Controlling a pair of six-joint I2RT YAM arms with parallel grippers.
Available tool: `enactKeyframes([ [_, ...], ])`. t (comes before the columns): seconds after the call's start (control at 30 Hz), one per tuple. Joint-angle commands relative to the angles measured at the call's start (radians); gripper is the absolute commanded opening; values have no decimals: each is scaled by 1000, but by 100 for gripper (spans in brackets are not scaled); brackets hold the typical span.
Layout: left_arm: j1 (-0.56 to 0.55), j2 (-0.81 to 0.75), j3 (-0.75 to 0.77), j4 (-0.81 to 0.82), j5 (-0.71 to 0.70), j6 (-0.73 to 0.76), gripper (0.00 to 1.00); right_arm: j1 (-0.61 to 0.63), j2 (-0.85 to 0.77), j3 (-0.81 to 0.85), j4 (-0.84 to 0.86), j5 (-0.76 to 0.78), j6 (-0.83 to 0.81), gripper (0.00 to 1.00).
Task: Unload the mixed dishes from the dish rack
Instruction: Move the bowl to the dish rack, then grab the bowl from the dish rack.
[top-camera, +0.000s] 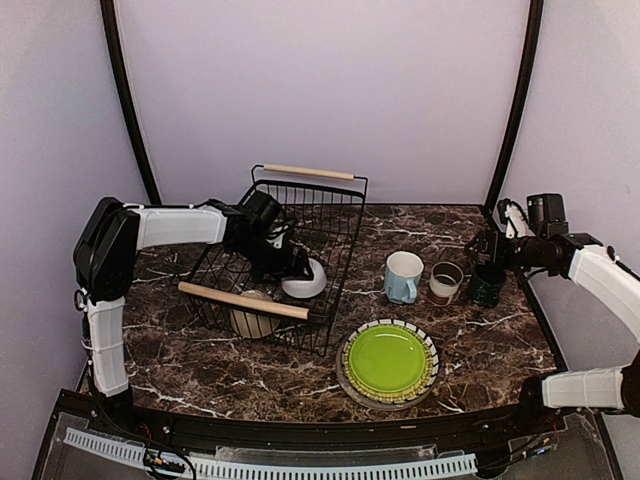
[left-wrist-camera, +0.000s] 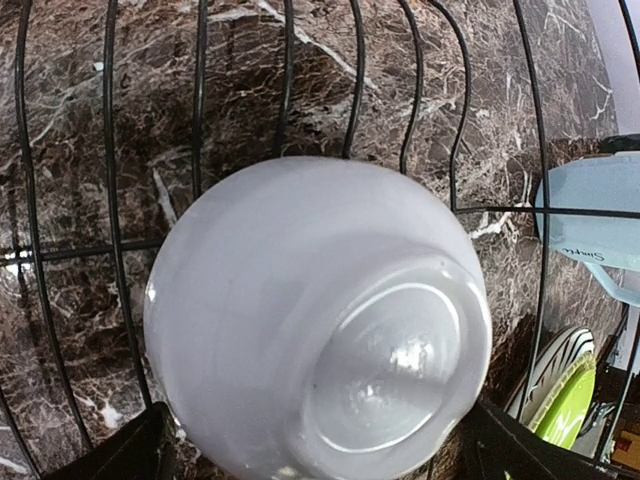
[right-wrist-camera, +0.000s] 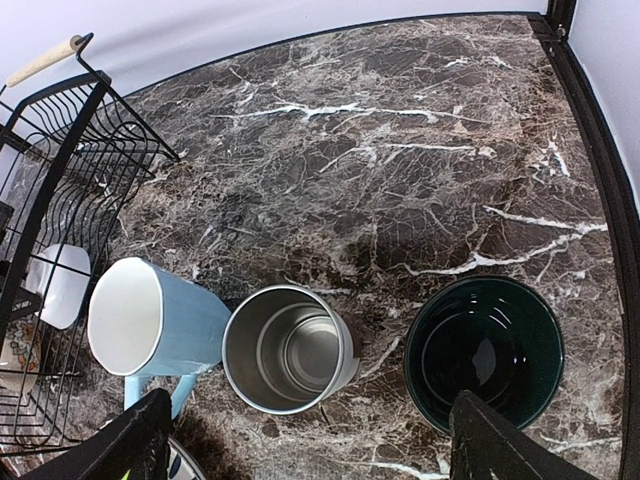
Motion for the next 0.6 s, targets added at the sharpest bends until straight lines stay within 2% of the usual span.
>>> enactKeyframes([
  [0.0,-1,-121,-80,112,30,-7,99,0,-20,-12,33,-5,5,93],
  [0.13,13,-140,-98,172,82,-34,99,-1,-23,-14,31,-5,7,94],
  [0.27,29,-146,-105,169,51,-62,99,0,-29,-14,26,-2,5,94],
  [0.57,55,-44,-13,46,70,-103,98,0,-30,-17,36,-9,11,94],
])
